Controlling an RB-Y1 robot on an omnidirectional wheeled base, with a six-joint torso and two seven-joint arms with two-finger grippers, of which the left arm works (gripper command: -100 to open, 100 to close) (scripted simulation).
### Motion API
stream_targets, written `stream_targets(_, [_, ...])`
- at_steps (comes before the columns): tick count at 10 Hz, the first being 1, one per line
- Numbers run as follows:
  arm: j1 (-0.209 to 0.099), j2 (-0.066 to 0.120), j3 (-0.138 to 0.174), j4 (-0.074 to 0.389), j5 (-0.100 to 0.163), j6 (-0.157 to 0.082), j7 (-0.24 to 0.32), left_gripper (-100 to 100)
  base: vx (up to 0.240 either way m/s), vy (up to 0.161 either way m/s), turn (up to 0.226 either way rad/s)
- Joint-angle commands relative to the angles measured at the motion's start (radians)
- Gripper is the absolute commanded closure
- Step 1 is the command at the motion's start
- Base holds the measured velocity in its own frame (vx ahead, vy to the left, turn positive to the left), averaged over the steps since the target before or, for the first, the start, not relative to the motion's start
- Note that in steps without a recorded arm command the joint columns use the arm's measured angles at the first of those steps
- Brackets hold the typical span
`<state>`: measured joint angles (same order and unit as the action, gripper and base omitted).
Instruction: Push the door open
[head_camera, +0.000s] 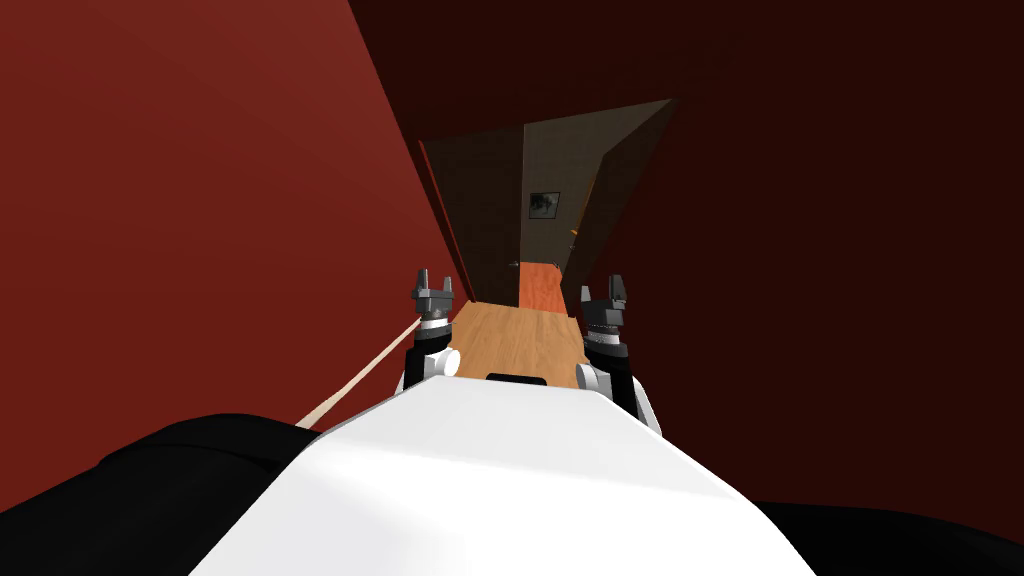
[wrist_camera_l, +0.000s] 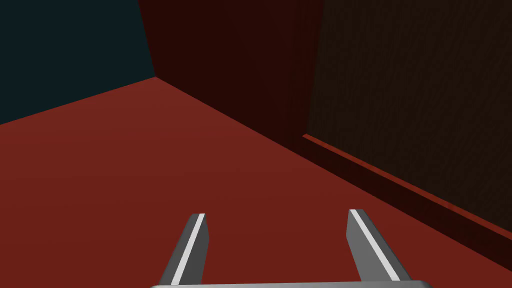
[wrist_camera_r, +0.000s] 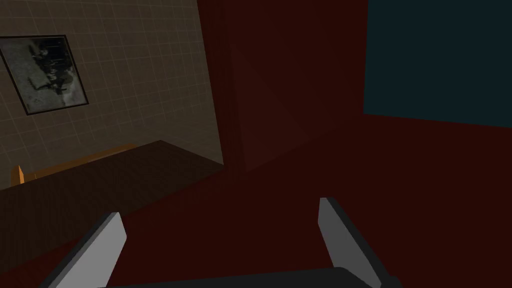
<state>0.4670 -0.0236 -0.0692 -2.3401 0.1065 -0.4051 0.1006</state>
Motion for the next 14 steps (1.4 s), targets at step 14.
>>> stream_targets(14, [-0.117,0.073,0.004,0.336,0.024,-0.077,-0.022,-100,0.11,-0.009,-0.032])
